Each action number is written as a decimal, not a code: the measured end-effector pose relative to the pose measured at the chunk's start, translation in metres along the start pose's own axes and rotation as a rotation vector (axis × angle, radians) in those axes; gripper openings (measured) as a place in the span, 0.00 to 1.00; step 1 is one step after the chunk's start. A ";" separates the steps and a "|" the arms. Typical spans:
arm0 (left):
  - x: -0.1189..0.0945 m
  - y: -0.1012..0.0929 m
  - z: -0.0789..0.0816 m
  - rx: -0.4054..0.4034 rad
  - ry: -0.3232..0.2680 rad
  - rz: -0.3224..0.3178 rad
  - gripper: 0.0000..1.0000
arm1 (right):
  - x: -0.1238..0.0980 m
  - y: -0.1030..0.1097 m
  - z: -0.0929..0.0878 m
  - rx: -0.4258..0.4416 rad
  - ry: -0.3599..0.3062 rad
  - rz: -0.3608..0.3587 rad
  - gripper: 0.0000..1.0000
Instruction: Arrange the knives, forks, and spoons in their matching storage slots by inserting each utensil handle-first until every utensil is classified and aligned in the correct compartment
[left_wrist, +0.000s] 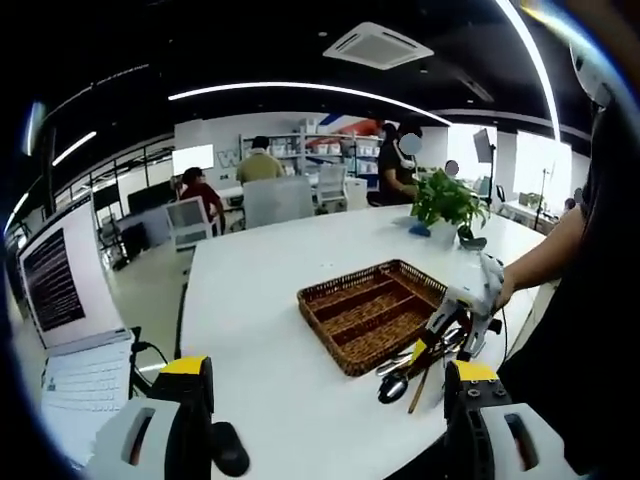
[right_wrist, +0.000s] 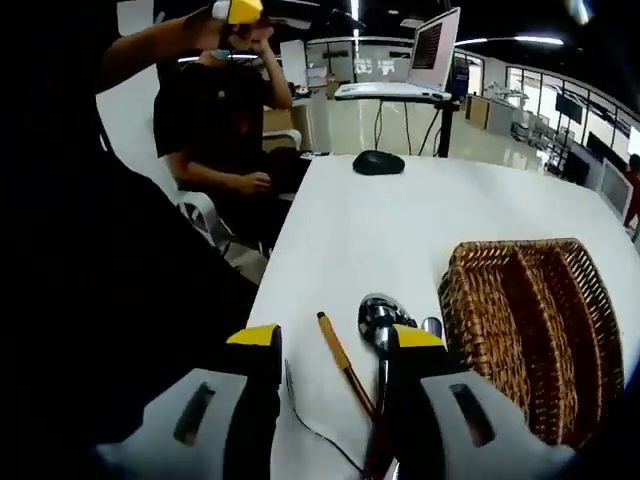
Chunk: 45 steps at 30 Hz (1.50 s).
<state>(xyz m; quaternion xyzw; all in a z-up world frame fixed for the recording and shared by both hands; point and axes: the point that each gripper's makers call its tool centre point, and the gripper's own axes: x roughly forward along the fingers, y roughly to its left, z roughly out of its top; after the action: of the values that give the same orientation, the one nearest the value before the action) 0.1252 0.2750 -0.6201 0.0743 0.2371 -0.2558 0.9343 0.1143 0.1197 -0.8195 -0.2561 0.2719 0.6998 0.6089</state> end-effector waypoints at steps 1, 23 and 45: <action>0.000 0.001 0.000 0.000 0.001 0.000 1.00 | 0.004 -0.001 -0.003 0.001 0.011 0.010 0.37; -0.011 0.023 -0.015 -0.014 0.012 0.034 1.00 | 0.027 -0.006 -0.033 -0.071 0.138 0.057 0.15; -0.012 0.028 -0.017 -0.028 0.022 0.056 1.00 | 0.035 -0.003 -0.039 -0.233 0.195 0.080 0.04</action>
<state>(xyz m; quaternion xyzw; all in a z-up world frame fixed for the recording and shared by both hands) 0.1236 0.3082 -0.6291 0.0706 0.2488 -0.2253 0.9393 0.1134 0.1178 -0.8721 -0.3804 0.2567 0.7222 0.5175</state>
